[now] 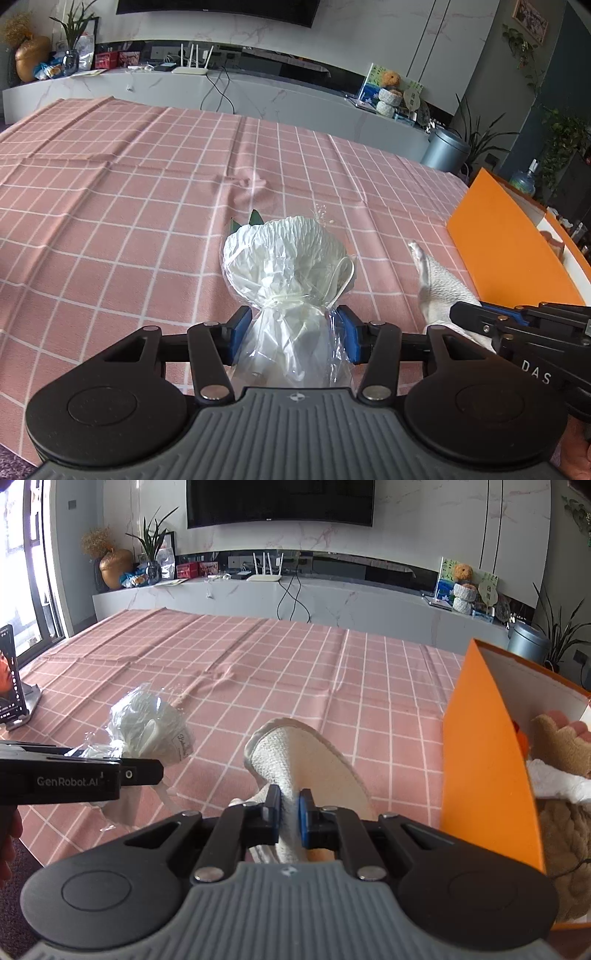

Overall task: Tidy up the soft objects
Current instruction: 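Lift and carry the bundle and terry pad with both tools over the box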

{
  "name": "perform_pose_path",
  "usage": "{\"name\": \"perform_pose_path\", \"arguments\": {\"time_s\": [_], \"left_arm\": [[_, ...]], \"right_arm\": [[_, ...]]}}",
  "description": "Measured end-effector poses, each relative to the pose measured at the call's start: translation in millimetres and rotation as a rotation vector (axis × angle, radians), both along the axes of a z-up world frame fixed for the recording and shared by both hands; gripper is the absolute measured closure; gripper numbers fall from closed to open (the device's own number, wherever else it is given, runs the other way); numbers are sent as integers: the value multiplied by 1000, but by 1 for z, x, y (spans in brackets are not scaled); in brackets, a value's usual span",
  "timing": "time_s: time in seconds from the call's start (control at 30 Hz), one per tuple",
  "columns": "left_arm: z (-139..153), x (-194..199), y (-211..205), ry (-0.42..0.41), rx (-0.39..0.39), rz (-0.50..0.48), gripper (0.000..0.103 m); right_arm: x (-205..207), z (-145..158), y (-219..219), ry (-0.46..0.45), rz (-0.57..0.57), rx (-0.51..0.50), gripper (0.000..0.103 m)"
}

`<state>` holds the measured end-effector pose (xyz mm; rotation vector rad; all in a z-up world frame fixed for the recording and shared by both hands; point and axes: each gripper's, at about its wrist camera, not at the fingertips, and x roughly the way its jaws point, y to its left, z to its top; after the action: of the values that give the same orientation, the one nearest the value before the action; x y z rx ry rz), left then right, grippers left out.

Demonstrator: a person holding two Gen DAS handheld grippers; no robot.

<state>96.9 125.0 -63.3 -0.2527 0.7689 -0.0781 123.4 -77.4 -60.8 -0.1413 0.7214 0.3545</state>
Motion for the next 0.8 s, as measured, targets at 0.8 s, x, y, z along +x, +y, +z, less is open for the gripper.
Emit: {"name": "perform_pose_path", "arguments": {"time_s": [0.8], "left_arm": [[72,-6,-32,-180,-40,-73,46]], "right_arm": [[-28,86,-38,-197,92,-12,96]]}}
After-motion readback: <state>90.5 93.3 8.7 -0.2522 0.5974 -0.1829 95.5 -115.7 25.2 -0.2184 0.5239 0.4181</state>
